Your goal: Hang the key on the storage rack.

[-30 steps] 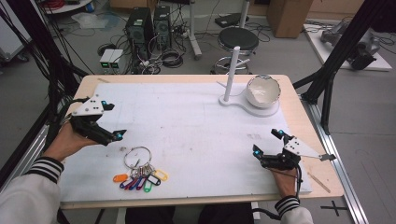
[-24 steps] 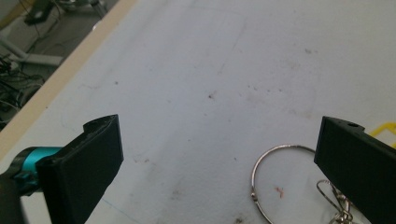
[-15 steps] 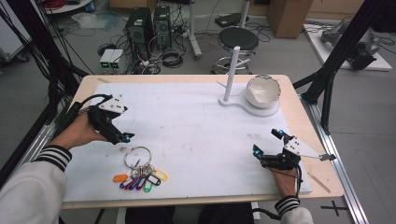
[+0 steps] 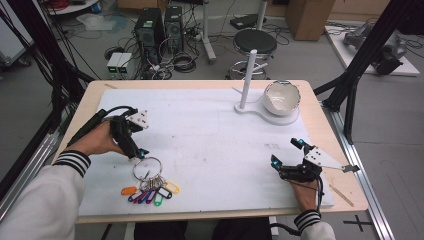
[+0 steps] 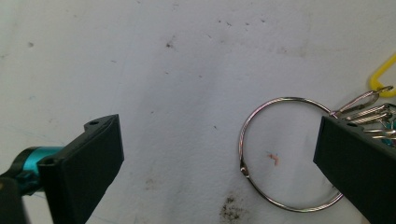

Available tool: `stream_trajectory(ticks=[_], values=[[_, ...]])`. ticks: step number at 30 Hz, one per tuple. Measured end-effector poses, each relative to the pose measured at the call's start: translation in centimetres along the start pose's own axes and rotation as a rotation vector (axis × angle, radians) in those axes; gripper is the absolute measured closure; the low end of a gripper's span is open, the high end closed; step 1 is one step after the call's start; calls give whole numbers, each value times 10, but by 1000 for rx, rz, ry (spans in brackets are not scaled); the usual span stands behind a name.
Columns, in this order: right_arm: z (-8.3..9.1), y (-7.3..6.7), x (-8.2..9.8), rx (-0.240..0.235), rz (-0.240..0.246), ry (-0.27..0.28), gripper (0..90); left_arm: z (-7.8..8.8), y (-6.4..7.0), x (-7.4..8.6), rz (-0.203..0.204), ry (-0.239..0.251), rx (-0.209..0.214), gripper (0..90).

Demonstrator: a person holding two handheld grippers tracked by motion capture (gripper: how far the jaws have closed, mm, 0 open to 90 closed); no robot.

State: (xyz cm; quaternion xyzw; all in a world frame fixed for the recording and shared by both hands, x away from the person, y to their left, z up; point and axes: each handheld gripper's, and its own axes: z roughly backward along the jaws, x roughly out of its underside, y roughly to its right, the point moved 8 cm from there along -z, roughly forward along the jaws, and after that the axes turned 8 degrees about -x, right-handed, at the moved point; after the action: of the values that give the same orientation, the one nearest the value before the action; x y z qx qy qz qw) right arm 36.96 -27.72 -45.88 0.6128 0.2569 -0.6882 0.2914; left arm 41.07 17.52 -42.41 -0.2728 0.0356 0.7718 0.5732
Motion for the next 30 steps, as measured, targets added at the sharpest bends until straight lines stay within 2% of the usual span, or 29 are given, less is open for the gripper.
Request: stream_trajectory(ticks=[6, 10, 12, 13, 16, 23, 24, 26, 29, 30], values=[[0, 0, 0, 0, 4, 0, 12, -12, 6, 2, -36, -67, 30, 31], [0, 0, 0, -1, 4, 1, 12, -20, 10, 5, -43, -103, 42, 32], [0, 0, 0, 1, 4, 0, 12, -23, 11, 6, -42, -125, 61, 102], [0, 0, 0, 1, 4, 0, 12, -24, 12, 7, -50, -137, 67, 102], [0, -1, 0, 3, 0, -4, 12, -28, 13, 8, -44, -153, 66, 102], [-1, -1, 0, 2, 7, -5, 12, -35, 16, 11, -66, -198, 76, 118], [-1, 0, 0, 3, 11, -6, 12, -36, 17, 11, -63, -199, 79, 127], [-1, 0, 0, 3, 12, -4, 12, -37, 17, 12, -85, -217, 83, 156], [-1, -1, 0, 4, 7, -5, 12, -38, 21, 13, -74, -219, 106, 197], [-1, 0, 0, 3, 12, -4, 12, -39, 21, 13, -84, -221, 112, 220]])
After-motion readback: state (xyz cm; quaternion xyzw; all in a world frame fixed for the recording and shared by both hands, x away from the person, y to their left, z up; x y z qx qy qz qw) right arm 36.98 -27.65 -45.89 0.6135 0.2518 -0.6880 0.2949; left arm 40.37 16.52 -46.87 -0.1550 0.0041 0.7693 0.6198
